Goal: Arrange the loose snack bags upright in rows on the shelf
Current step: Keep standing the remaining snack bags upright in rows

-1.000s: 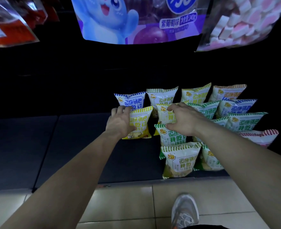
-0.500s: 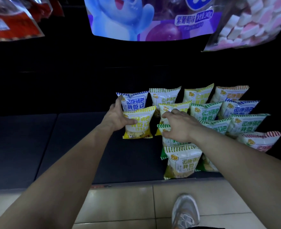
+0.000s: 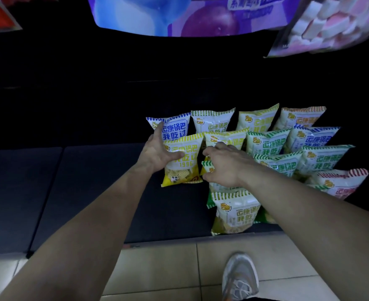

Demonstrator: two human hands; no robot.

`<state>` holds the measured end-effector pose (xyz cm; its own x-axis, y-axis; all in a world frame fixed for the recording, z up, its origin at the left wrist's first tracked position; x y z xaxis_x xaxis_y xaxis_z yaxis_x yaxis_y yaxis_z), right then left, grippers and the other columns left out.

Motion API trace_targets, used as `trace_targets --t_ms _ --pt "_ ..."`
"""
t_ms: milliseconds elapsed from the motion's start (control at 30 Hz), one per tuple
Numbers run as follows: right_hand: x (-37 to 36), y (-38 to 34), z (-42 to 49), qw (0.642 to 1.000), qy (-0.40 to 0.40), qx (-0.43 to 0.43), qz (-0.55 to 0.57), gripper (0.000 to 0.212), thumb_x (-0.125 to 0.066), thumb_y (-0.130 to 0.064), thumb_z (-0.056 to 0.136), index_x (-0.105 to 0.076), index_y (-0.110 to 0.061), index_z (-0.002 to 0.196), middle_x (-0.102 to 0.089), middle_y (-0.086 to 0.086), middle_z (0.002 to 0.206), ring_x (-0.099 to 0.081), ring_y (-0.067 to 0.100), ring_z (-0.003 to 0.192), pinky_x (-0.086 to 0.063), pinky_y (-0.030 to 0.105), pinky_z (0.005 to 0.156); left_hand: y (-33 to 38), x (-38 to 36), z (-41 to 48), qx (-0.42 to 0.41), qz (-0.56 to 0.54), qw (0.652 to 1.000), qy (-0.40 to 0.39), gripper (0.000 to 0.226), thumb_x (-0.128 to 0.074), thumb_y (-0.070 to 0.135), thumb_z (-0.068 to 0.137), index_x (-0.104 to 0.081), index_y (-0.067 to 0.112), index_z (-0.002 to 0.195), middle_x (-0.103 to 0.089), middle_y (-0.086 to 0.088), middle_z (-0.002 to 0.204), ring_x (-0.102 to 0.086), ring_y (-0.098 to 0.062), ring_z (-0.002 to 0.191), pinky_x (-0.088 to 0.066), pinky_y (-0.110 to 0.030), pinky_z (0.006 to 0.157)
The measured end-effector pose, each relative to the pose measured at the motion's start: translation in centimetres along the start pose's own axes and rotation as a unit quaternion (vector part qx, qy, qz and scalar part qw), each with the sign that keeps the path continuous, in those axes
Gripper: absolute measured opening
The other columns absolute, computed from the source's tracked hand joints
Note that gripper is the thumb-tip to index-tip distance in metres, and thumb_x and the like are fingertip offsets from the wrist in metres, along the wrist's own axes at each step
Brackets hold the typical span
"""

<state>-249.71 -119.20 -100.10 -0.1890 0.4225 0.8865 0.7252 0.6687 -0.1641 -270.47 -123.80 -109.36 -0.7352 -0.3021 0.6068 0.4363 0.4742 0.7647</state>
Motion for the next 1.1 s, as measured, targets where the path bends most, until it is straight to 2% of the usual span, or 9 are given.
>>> trace_targets --t_ms 200,367,500,567,667,767,967,1100 --pt "0.2 0.6 -0.2 1.0 0.004 -0.011 0.009 0.067 -0.064 -0.048 0.086 -0.038 -0.024 0.143 -0.041 0.006 0.14 -0.04 0.029 0.129 -0.041 0.047 0.1 0.7 -0.7 -0.1 -0.015 0.005 0.999 -0.031 0.119 -0.089 0.045 0.061 -0.008 0.046 0.148 -0.045 0.003 0.142 -0.048 -0.02 0.125 -0.047 -0.045 0.1" --pt "0.4 0.9 -0.3 1.0 0.009 -0.01 0.015 0.069 -0.064 -0.048 0.087 -0.036 -0.024 0.146 -0.04 0.006 0.141 -0.039 0.029 0.13 -0.04 0.047 0.102 0.7 -0.4 -0.3 -0.029 0.029 0.999 -0.013 0.112 -0.087 0.046 0.064 -0.012 0.045 0.147 -0.044 0.001 0.141 -0.048 -0.02 0.124 -0.047 -0.046 0.098" --pt "0.7 1.0 -0.4 1.0 0.014 -0.013 0.021 0.069 -0.064 -0.046 0.088 -0.036 -0.023 0.147 -0.039 0.007 0.144 -0.038 0.03 0.131 -0.04 0.048 0.103 0.3 0.3 -1.0 -0.025 0.056 0.998 0.016 0.088 -0.086 0.043 0.067 -0.037 0.031 0.139 -0.051 0.002 0.132 -0.052 -0.017 0.114 -0.05 -0.035 0.087" --pt "0.8 0.9 -0.5 1.0 0.014 -0.014 0.019 0.069 -0.064 -0.047 0.088 -0.036 -0.024 0.147 -0.038 0.006 0.144 -0.038 0.03 0.132 -0.04 0.048 0.104 0.1 0.7 -1.4 -0.023 0.078 0.996 0.019 0.07 -0.085 0.042 0.069 -0.051 0.029 0.129 -0.051 0.004 0.124 -0.051 -0.013 0.105 -0.047 -0.028 0.078" --pt "0.9 0.7 -0.7 1.0 0.012 -0.011 0.014 0.069 -0.064 -0.047 0.088 -0.036 -0.025 0.147 -0.038 0.006 0.143 -0.038 0.029 0.131 -0.04 0.047 0.103 0.3 1.4 -2.0 -0.044 0.087 0.994 0.038 0.055 -0.084 0.04 0.071 -0.059 0.029 0.119 -0.048 0.009 0.114 -0.049 -0.009 0.098 -0.038 -0.016 0.068" --pt "1.0 0.8 -0.9 1.0 0.015 -0.014 0.016 0.069 -0.064 -0.047 0.088 -0.036 -0.026 0.147 -0.038 0.005 0.143 -0.038 0.029 0.131 -0.04 0.047 0.103 0.6 2.0 -2.2 -0.062 0.062 0.994 0.072 0.046 -0.086 0.036 0.07 -0.059 0.029 0.107 -0.046 0.012 0.111 -0.048 -0.006 0.095 -0.035 -0.011 0.064" --pt "0.9 1.1 -0.9 1.0 0.015 -0.017 0.013 0.07 -0.064 -0.049 0.088 -0.035 -0.026 0.148 -0.038 0.004 0.143 -0.038 0.028 0.132 -0.04 0.047 0.103 0.8 0.6 -2.7 -0.057 0.041 0.994 0.081 0.042 -0.083 0.032 0.073 -0.053 0.029 0.102 -0.045 0.012 0.111 -0.051 -0.009 0.095 -0.046 -0.026 0.074" --pt "1.0 1.1 -0.7 1.0 0.017 -0.013 0.012 0.069 -0.064 -0.048 0.088 -0.036 -0.026 0.147 -0.037 0.004 0.144 -0.038 0.028 0.132 -0.041 0.045 0.101 0.9 0.2 -3.0 -0.064 0.051 0.993 0.089 0.043 -0.08 0.035 0.076 -0.051 0.029 0.107 -0.041 0.014 0.111 -0.048 -0.007 0.089 -0.036 -0.015 0.063"
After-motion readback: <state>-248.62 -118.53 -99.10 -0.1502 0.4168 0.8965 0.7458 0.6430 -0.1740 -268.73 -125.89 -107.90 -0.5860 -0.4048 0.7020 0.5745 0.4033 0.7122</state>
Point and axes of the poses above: each hand's wrist, its own z-axis towards the middle knuckle, its own x-axis out of the back of the hand, y = z × x, the point moved 4 cm from there along z, towards the middle knuckle
